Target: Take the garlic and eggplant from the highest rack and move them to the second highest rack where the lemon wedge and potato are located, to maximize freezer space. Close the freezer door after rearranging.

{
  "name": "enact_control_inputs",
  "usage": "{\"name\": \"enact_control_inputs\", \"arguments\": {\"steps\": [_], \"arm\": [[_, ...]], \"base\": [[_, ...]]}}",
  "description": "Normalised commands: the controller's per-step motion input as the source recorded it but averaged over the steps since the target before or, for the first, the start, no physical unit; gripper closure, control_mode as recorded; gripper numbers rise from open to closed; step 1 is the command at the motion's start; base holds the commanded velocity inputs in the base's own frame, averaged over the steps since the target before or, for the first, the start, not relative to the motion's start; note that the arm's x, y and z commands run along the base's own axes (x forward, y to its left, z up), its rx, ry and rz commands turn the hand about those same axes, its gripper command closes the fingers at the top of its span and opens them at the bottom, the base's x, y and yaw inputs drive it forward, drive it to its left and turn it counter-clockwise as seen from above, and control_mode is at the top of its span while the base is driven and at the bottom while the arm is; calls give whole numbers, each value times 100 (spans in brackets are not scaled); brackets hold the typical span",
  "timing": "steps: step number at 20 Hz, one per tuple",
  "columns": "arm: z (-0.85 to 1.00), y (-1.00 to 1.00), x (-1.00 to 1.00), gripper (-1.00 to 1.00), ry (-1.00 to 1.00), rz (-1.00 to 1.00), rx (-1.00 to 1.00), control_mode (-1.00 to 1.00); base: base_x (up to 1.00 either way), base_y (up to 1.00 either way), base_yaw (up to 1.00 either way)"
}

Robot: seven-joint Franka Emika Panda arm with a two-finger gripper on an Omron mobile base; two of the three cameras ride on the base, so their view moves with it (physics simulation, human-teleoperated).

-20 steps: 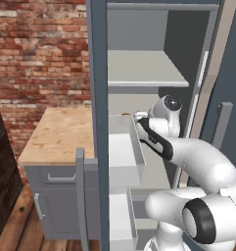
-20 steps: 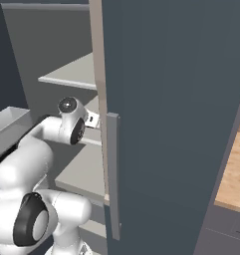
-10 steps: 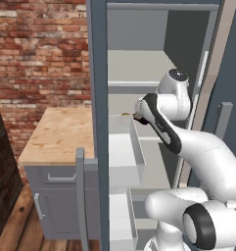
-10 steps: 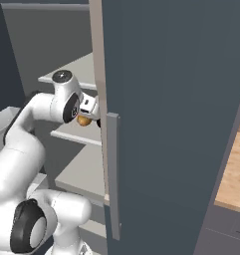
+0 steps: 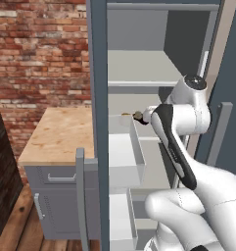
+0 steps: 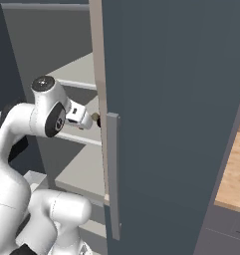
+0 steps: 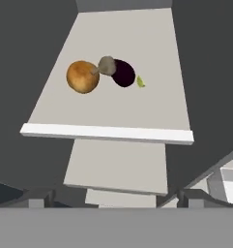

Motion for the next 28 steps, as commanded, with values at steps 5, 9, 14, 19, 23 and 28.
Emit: {"name": "enact_control_inputs", "arguments": {"steps": [5,9,14,19,23,28], "arm": [[43,0,-40,-100,0,0,-3,-100],[43,-3,-30,-100,0,0,-1,-100],[44,-7,-23,-100,0,0,0,-100],[20,-7,-21,-100,-3,0,0,-100],[27,-9,-30,-100,-4,0,0,-100],[33,-11,-42,-100,0,0,0,-100]], "base": [[0,0,0],[0,0,0],[0,0,0],[0,0,0],[0,0,0],[0,0,0]]}}
